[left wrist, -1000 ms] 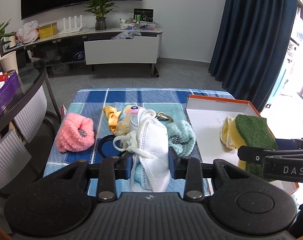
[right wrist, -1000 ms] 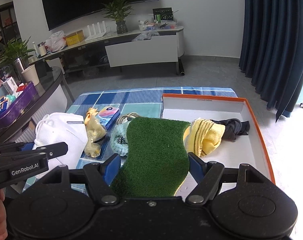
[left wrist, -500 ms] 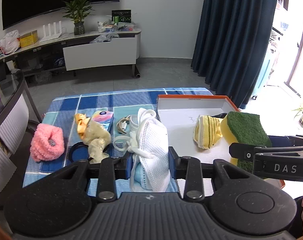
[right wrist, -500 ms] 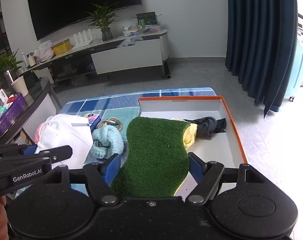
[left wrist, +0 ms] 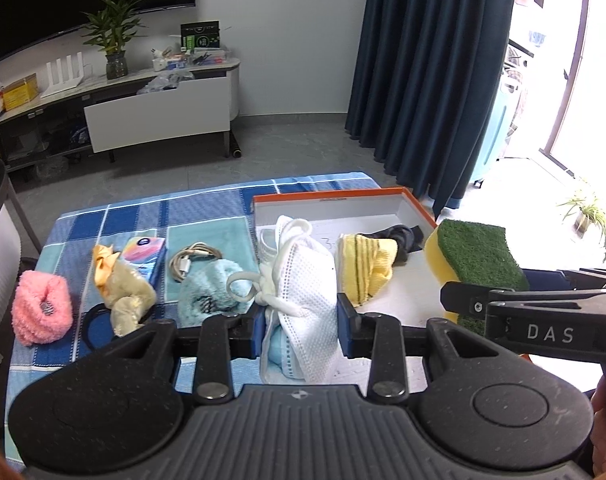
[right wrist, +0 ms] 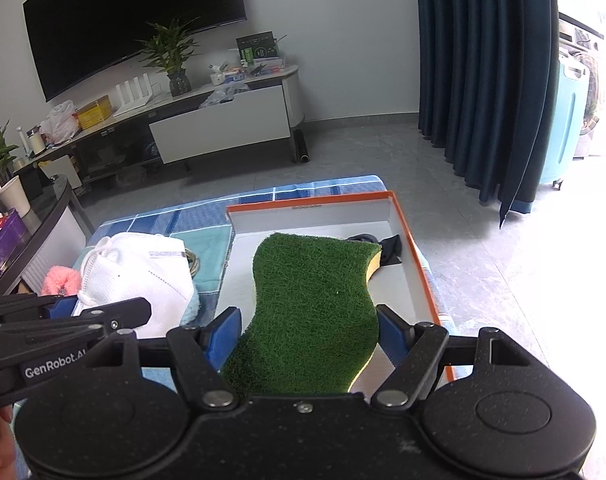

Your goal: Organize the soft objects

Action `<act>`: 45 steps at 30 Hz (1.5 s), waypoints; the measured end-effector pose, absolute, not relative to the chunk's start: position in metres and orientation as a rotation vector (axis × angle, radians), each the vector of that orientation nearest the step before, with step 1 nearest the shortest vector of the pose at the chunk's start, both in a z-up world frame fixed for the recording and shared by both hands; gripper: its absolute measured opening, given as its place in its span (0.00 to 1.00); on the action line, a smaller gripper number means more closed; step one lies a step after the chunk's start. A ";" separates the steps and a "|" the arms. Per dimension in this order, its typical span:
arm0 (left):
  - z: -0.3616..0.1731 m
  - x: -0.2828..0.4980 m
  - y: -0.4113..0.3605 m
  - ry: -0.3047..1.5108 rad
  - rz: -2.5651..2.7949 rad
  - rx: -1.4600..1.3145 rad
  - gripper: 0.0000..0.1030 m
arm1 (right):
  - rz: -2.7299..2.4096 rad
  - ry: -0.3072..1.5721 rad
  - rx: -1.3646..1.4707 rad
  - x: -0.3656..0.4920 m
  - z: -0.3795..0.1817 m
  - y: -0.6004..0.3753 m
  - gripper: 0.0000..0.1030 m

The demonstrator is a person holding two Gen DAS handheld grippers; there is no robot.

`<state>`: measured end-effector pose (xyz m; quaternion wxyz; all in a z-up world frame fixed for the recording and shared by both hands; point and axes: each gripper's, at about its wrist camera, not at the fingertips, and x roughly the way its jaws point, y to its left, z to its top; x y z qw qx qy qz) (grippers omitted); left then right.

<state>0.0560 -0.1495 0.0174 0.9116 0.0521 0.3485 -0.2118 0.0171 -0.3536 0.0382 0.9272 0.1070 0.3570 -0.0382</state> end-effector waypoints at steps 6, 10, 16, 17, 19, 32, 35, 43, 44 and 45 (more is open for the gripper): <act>0.017 0.058 -0.163 0.712 -0.459 0.125 0.34 | -0.096 0.729 0.224 0.019 0.038 -0.362 0.84; 0.017 0.062 -0.169 0.713 -0.469 0.130 0.34 | -0.099 0.727 0.227 0.021 0.037 -0.367 0.84; 0.015 0.065 -0.177 0.716 -0.477 0.138 0.34 | -0.106 0.719 0.227 0.023 0.038 -0.373 0.84; 0.015 0.065 -0.179 0.715 -0.477 0.139 0.34 | -0.106 0.718 0.227 0.023 0.039 -0.374 0.84; 0.015 0.066 -0.181 0.717 -0.480 0.142 0.34 | -0.107 0.714 0.227 0.024 0.039 -0.376 0.84; 0.011 0.068 -0.196 0.726 -0.508 0.156 0.34 | -0.125 0.708 0.222 0.029 0.041 -0.387 0.84; 0.009 0.068 -0.198 0.730 -0.512 0.161 0.34 | -0.129 0.709 0.216 0.031 0.041 -0.389 0.84; 0.003 0.071 -0.206 0.746 -0.528 0.172 0.34 | -0.134 0.717 0.211 0.039 0.040 -0.395 0.84; 0.003 0.071 -0.207 0.748 -0.530 0.172 0.34 | -0.135 0.718 0.209 0.039 0.040 -0.396 0.84; 0.002 0.072 -0.207 0.751 -0.535 0.173 0.34 | -0.136 0.720 0.207 0.041 0.039 -0.396 0.84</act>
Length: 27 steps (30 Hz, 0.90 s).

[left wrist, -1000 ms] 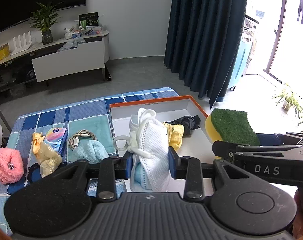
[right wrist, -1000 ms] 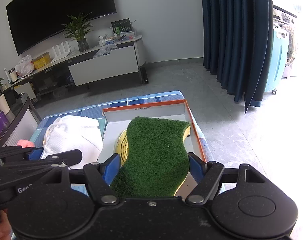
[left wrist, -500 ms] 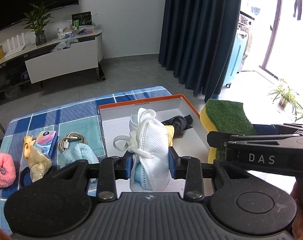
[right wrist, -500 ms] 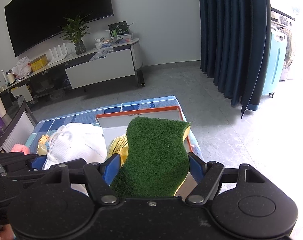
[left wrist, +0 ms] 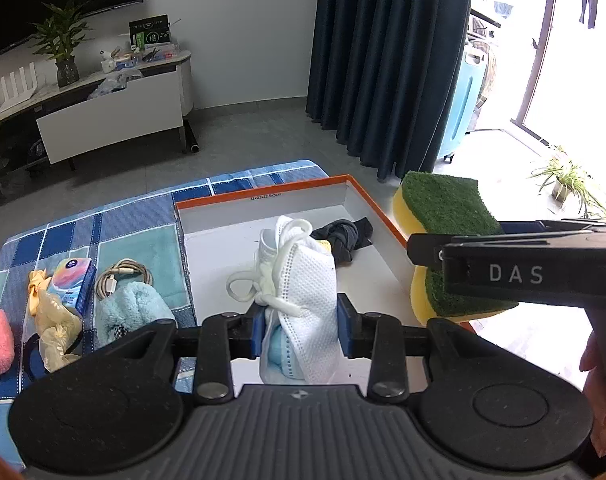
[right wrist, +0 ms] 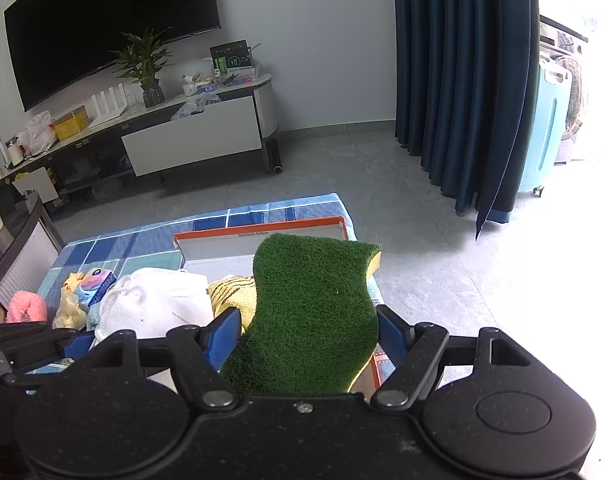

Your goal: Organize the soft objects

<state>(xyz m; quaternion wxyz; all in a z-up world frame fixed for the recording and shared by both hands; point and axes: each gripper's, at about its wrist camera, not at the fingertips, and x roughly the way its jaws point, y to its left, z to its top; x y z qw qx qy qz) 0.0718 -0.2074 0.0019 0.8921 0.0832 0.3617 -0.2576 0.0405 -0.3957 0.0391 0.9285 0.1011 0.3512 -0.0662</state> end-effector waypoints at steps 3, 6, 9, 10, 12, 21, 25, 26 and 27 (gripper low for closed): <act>0.000 0.072 -0.211 0.755 -0.541 0.177 0.34 | -0.136 0.726 0.209 0.045 0.037 -0.399 0.85; -0.002 0.074 -0.213 0.761 -0.545 0.180 0.34 | -0.134 0.732 0.208 0.047 0.035 -0.401 0.85; -0.003 0.075 -0.215 0.766 -0.546 0.181 0.34 | -0.133 0.738 0.209 0.050 0.032 -0.402 0.85; -0.004 0.076 -0.215 0.768 -0.547 0.182 0.34 | -0.132 0.740 0.210 0.051 0.031 -0.402 0.85; -0.005 0.076 -0.217 0.771 -0.548 0.184 0.34 | -0.132 0.743 0.209 0.051 0.029 -0.401 0.85; -0.011 0.079 -0.222 0.789 -0.560 0.190 0.34 | -0.132 0.760 0.207 0.059 0.023 -0.403 0.85; -0.013 0.080 -0.223 0.796 -0.562 0.189 0.34 | -0.132 0.765 0.208 0.061 0.019 -0.403 0.85; -0.013 0.080 -0.224 0.798 -0.563 0.189 0.34 | -0.132 0.767 0.208 0.062 0.018 -0.404 0.85; -0.014 0.081 -0.225 0.800 -0.563 0.190 0.34 | -0.132 0.769 0.209 0.063 0.018 -0.404 0.85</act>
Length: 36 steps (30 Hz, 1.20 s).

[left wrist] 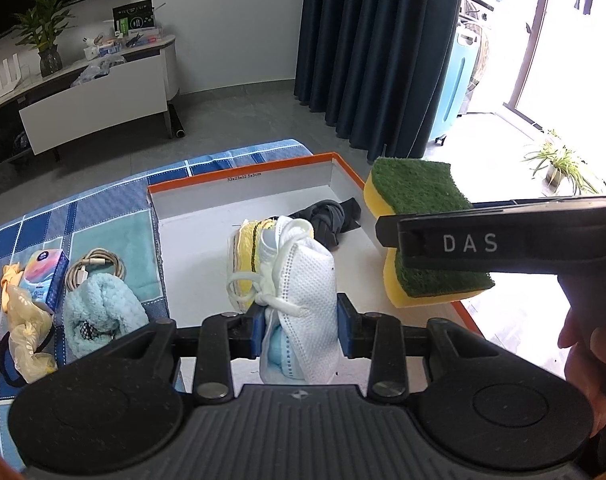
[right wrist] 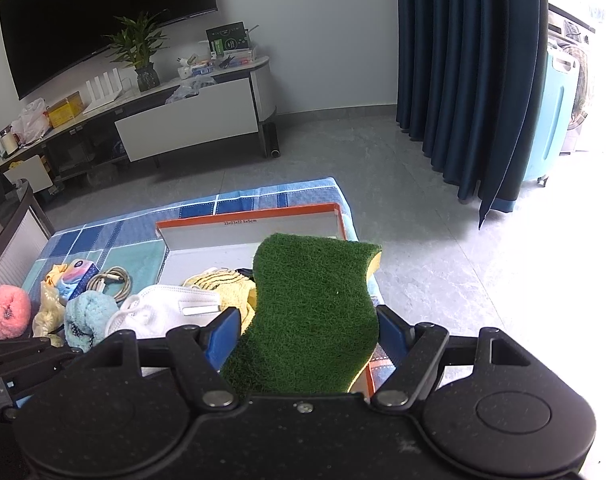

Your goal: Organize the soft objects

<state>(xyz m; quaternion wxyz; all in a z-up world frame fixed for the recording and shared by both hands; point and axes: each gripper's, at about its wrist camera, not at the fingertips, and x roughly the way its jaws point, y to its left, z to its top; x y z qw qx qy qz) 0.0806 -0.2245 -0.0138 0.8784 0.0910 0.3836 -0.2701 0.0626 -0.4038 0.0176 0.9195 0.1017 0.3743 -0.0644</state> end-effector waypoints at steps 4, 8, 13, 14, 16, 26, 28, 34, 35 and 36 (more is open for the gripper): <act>-0.016 0.082 -0.227 0.805 -0.568 0.190 0.34 | -0.132 0.779 0.212 0.066 0.014 -0.405 0.85; -0.016 0.083 -0.226 0.806 -0.571 0.180 0.34 | -0.131 0.785 0.212 0.069 0.013 -0.405 0.85; -0.013 0.089 -0.223 0.792 -0.559 0.175 0.34 | -0.132 0.783 0.216 0.074 0.012 -0.408 0.85; -0.012 0.091 -0.222 0.791 -0.554 0.169 0.34 | -0.131 0.781 0.216 0.076 0.013 -0.409 0.85; -0.010 0.095 -0.220 0.787 -0.541 0.162 0.34 | -0.130 0.778 0.215 0.079 0.014 -0.410 0.85; 0.002 0.119 -0.212 0.774 -0.522 0.112 0.34 | -0.110 0.768 0.205 0.102 0.018 -0.415 0.85; 0.004 0.121 -0.212 0.763 -0.513 0.116 0.34 | -0.105 0.767 0.203 0.108 0.018 -0.416 0.85; 0.007 0.141 -0.214 0.761 -0.504 0.102 0.34 | -0.094 0.773 0.193 0.127 0.019 -0.418 0.85; 0.006 0.145 -0.215 0.766 -0.504 0.102 0.34 | -0.093 0.776 0.186 0.131 0.019 -0.418 0.85; 0.005 0.148 -0.217 0.770 -0.507 0.108 0.34 | -0.091 0.779 0.178 0.135 0.018 -0.418 0.85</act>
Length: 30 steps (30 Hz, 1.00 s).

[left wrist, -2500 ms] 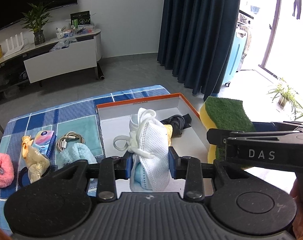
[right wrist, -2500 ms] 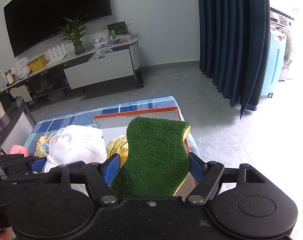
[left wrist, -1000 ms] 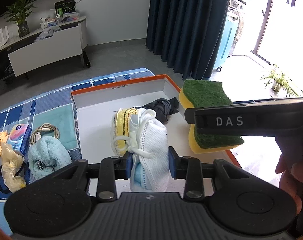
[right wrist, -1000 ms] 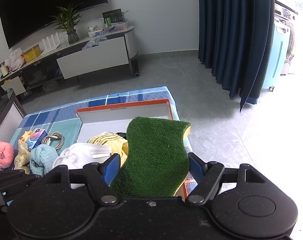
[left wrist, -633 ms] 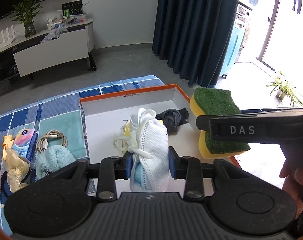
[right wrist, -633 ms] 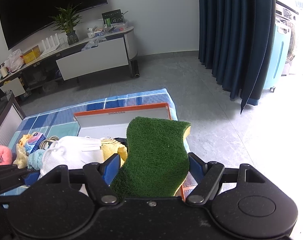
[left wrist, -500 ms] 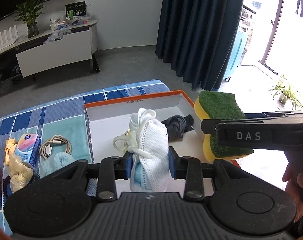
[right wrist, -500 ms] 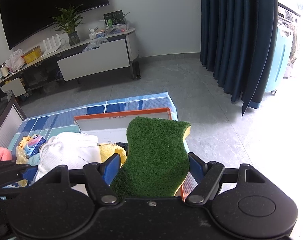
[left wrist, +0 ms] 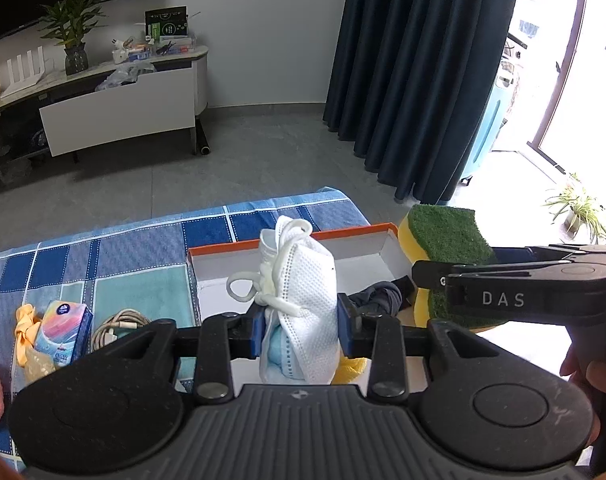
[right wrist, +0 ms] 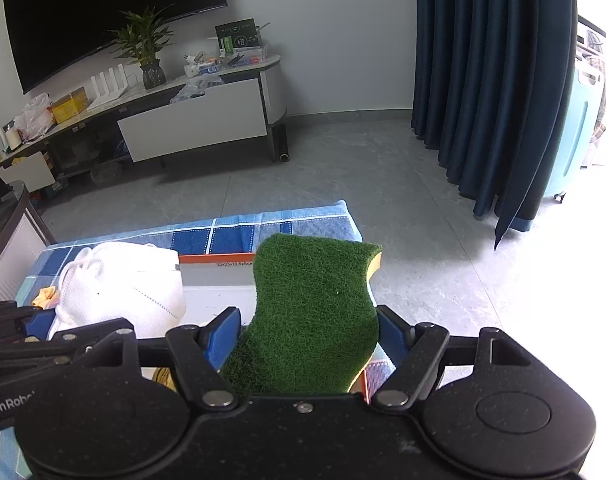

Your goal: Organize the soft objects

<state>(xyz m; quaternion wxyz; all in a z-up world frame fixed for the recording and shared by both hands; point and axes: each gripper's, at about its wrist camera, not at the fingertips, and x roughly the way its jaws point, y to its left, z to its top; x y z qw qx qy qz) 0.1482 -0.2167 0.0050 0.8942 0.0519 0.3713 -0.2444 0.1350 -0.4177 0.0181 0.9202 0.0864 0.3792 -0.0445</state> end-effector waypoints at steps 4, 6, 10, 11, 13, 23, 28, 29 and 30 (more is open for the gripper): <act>0.001 0.160 -0.223 0.788 -0.518 0.121 0.35 | -0.083 0.790 0.173 0.148 0.015 -0.418 0.85; 0.000 0.167 -0.224 0.803 -0.523 0.113 0.35 | -0.077 0.794 0.168 0.153 0.014 -0.417 0.85; -0.005 0.176 -0.227 0.817 -0.525 0.115 0.35 | -0.075 0.800 0.149 0.163 0.010 -0.417 0.87; -0.005 0.177 -0.227 0.815 -0.524 0.114 0.35 | -0.077 0.796 0.151 0.164 0.009 -0.418 0.87; -0.007 0.179 -0.227 0.823 -0.533 0.105 0.35 | -0.070 0.782 0.174 0.165 0.008 -0.422 0.89; -0.009 0.188 -0.224 0.868 -0.566 0.022 0.45 | -0.121 0.693 0.224 0.140 0.025 -0.435 0.90; -0.004 0.187 -0.222 0.854 -0.542 0.016 0.58 | -0.101 0.663 0.217 0.129 0.035 -0.433 0.90; -0.004 0.187 -0.220 0.854 -0.536 0.011 0.59 | -0.097 0.661 0.218 0.128 0.036 -0.432 0.90; -0.003 0.187 -0.218 0.852 -0.527 0.011 0.60 | -0.094 0.658 0.216 0.126 0.037 -0.430 0.90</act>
